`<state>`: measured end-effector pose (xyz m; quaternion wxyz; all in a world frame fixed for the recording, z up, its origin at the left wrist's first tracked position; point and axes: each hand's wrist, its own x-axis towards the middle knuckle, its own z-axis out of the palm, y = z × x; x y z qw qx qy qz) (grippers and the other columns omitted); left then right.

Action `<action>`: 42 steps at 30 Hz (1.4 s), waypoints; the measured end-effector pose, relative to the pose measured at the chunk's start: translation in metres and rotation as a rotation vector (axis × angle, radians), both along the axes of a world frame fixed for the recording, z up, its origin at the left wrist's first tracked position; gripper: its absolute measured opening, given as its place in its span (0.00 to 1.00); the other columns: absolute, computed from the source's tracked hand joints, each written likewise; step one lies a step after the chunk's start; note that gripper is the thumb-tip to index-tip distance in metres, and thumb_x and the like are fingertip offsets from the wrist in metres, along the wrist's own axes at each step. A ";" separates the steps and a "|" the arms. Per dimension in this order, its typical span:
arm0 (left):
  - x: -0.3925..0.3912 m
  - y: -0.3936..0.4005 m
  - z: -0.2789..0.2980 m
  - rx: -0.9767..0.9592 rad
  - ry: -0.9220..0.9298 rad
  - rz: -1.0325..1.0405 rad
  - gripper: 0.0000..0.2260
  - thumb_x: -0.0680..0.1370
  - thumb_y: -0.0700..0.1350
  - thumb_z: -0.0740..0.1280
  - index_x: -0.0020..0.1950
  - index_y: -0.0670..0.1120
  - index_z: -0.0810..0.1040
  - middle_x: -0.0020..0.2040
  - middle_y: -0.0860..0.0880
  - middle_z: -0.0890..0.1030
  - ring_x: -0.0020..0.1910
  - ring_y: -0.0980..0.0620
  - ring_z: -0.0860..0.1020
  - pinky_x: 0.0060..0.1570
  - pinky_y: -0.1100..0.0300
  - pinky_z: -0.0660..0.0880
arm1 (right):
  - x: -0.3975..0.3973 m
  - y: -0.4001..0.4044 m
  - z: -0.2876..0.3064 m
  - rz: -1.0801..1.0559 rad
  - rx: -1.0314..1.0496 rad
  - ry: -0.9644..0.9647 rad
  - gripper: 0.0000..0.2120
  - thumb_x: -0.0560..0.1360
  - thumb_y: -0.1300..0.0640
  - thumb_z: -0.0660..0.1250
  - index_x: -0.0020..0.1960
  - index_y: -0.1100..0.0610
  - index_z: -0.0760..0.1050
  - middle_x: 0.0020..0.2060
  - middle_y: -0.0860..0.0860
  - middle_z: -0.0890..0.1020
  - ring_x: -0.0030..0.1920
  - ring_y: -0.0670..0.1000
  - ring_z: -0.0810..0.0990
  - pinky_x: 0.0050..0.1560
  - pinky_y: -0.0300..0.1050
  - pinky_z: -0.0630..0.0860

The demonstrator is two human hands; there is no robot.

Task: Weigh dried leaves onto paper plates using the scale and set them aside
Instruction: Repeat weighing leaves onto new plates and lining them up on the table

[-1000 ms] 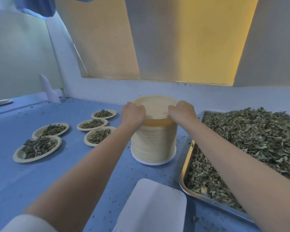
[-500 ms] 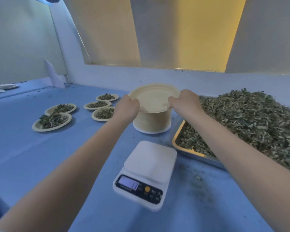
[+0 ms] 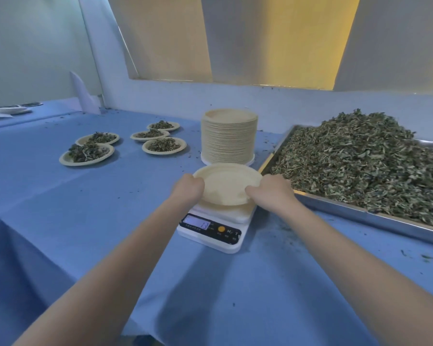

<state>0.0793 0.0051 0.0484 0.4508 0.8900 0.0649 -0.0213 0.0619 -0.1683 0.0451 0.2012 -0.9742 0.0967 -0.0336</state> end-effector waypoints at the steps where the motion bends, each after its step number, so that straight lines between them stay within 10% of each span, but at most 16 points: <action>1: -0.001 0.000 -0.003 0.003 0.011 -0.003 0.17 0.80 0.42 0.53 0.66 0.34 0.68 0.60 0.37 0.73 0.46 0.45 0.73 0.39 0.57 0.66 | 0.000 0.000 -0.005 -0.013 -0.041 0.008 0.16 0.75 0.46 0.60 0.45 0.60 0.70 0.61 0.61 0.71 0.62 0.61 0.67 0.56 0.52 0.66; 3: -0.001 0.001 -0.006 -0.001 0.028 -0.002 0.17 0.80 0.43 0.53 0.66 0.37 0.68 0.57 0.39 0.73 0.40 0.50 0.70 0.35 0.59 0.63 | -0.001 0.000 -0.011 -0.035 -0.083 -0.003 0.17 0.75 0.44 0.59 0.51 0.58 0.71 0.65 0.60 0.68 0.65 0.61 0.64 0.62 0.52 0.63; 9: 0.005 -0.003 -0.003 -0.001 0.031 0.002 0.21 0.81 0.46 0.54 0.73 0.39 0.61 0.70 0.42 0.67 0.65 0.43 0.68 0.51 0.58 0.61 | 0.004 0.002 -0.009 -0.056 -0.067 -0.072 0.26 0.76 0.43 0.57 0.65 0.60 0.67 0.64 0.59 0.69 0.65 0.60 0.65 0.63 0.54 0.62; 17: 0.014 -0.011 0.015 0.024 -0.121 -0.009 0.03 0.78 0.46 0.58 0.48 0.49 0.64 0.38 0.55 0.64 0.34 0.58 0.62 0.31 0.63 0.60 | 0.012 0.007 0.003 0.019 0.000 -0.166 0.19 0.76 0.46 0.59 0.58 0.59 0.72 0.58 0.57 0.74 0.62 0.61 0.70 0.59 0.54 0.65; 25: 0.010 -0.012 0.017 0.032 -0.233 -0.056 0.20 0.77 0.45 0.61 0.70 0.47 0.68 0.68 0.49 0.71 0.57 0.51 0.71 0.48 0.59 0.64 | 0.016 0.009 0.003 0.070 0.044 -0.139 0.22 0.77 0.47 0.58 0.65 0.59 0.69 0.63 0.57 0.74 0.64 0.60 0.70 0.61 0.53 0.67; 42: 0.013 -0.086 0.033 -0.031 -0.261 -0.241 0.13 0.75 0.42 0.63 0.60 0.47 0.76 0.53 0.51 0.74 0.55 0.50 0.70 0.58 0.56 0.68 | 0.008 -0.046 0.016 0.047 0.141 -0.185 0.18 0.76 0.48 0.63 0.62 0.57 0.73 0.57 0.56 0.78 0.59 0.58 0.75 0.54 0.48 0.72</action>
